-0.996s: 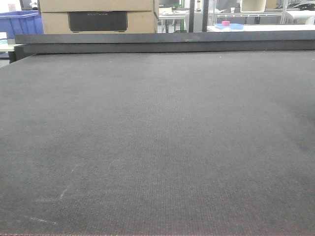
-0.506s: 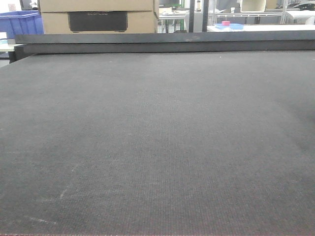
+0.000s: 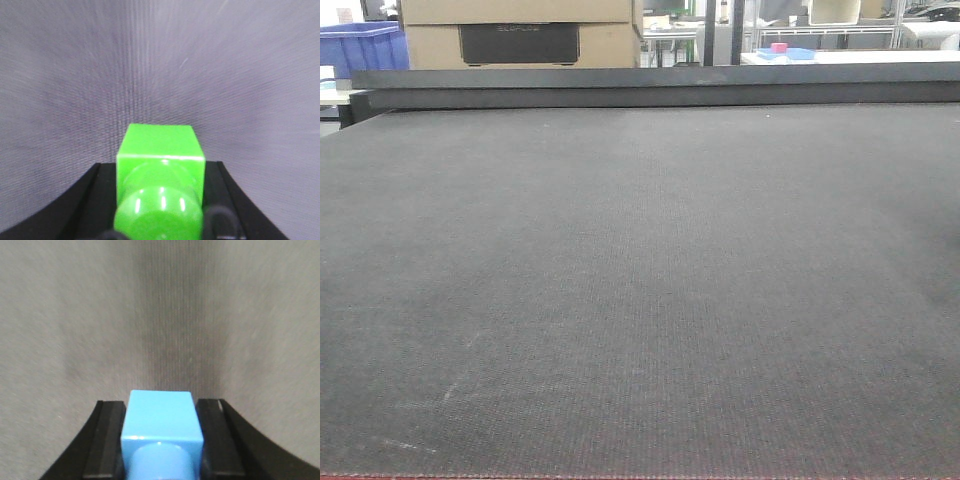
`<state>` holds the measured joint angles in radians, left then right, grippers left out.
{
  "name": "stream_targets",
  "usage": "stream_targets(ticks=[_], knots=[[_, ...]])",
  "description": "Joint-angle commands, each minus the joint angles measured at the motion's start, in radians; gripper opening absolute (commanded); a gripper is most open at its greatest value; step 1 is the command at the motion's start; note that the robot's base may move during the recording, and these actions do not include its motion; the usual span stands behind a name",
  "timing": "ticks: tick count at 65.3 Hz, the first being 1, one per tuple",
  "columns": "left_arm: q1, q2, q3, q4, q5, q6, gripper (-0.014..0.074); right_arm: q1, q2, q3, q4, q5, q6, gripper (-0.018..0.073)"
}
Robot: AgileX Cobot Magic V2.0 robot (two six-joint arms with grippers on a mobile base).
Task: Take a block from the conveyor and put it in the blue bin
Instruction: 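Lift both held bricks up off the conveyor belt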
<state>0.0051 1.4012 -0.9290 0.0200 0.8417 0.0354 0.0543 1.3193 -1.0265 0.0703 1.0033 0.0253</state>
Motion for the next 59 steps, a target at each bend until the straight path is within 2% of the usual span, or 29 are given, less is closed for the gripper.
stream_targets(ticks=[1, 5, 16, 25, 35, 48, 59], knots=[[0.000, -0.103, 0.023, -0.083, -0.086, 0.030, -0.0111, 0.001, -0.071, 0.015, -0.006, -0.085, -0.025, -0.0162], [0.000, -0.201, 0.062, -0.149, -0.198, 0.040, -0.0111, 0.001, -0.144, 0.056, -0.006, -0.181, -0.025, -0.0162], [0.000, -0.408, 0.188, -0.238, -0.408, 0.040, -0.0111, 0.001, -0.308, 0.195, -0.006, -0.417, -0.025, -0.0162], [0.000, -0.550, 0.305, -0.254, -0.568, 0.040, -0.0111, 0.001, -0.463, 0.366, -0.006, -0.610, -0.025, -0.0162], [0.000, -0.705, 0.464, -0.252, -0.774, 0.040, -0.0111, 0.001, -0.610, 0.534, -0.006, -0.700, -0.025, -0.0162], [0.000, -0.868, 0.515, -0.238, -0.791, 0.040, -0.0111, 0.001, -0.712, 0.576, -0.006, -0.695, -0.025, -0.0162], [0.000, -0.957, 0.515, -0.089, -0.755, 0.040, -0.0111, 0.001, -0.771, 0.560, -0.006, -0.804, -0.025, -0.0162]])
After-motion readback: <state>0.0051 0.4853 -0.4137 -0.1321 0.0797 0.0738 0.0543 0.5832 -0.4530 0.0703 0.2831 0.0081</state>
